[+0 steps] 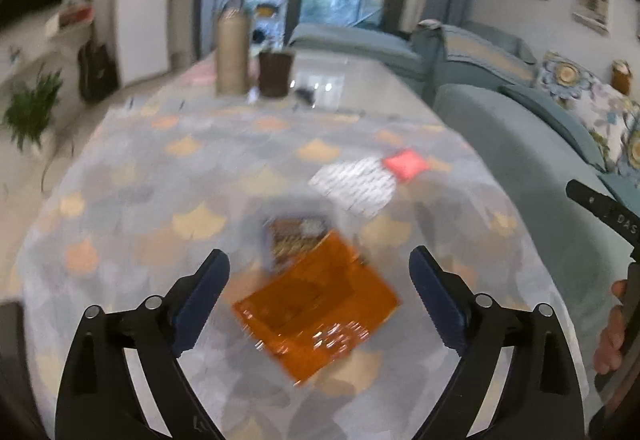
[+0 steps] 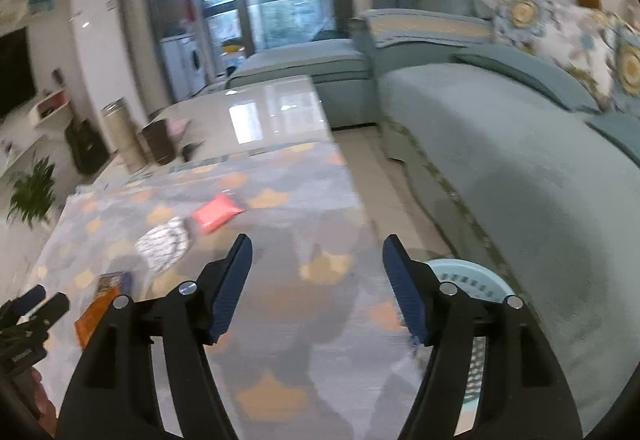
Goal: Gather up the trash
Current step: 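Grasp the orange snack bag with the left tool while the right tool grasps the pink packet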
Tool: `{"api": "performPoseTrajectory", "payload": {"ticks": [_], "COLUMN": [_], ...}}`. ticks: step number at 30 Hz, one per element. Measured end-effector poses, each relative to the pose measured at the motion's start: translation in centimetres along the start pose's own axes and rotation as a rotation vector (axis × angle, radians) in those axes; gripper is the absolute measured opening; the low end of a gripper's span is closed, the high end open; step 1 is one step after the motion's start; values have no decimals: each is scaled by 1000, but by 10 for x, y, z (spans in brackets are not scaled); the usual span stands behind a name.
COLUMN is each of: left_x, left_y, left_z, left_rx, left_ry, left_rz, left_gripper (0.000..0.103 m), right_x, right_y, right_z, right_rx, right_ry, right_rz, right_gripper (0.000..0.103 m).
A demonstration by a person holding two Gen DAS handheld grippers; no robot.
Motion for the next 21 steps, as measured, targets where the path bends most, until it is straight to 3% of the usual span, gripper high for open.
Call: {"api": "performPoseTrajectory", "payload": {"ticks": [5,12,16,17,19,21], "left_x": [-16,-23,-29,-30,-32,-34], "left_y": [-8,0,2,3,3,2], "left_z": [36,51,53,52,50,45], "left_rx": [-52,3,67,67,62,48], "left_ry": [-136,-138,-142,-137,-123,-109], "left_rz": [-20,23,58,61,60,47], "left_gripper": [88,88,69,66,48,40], "right_x": [-3,-5,-5,-5,-5,-5], "right_y": [-38,-58,-65,-66,-69,-71], "right_z": [18,42,53,55,59,63], "right_rx": [34,60,68,68,71,75], "right_ry": [-27,-63,-75,-78,-85,-89], "right_rz": [-49,-51,-39,-37,-30,-25], "right_gripper": [64,64,64,64,64,64]}}
Point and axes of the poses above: each gripper's, at about its wrist camera, not at the fingertips, and z roughly the way its jaws point, y to its right, x to its top, the point moved 2 cm from there along z, roughly the way its jaws point, and after that the axes turned 4 degrees about x, right-handed, at the moved point
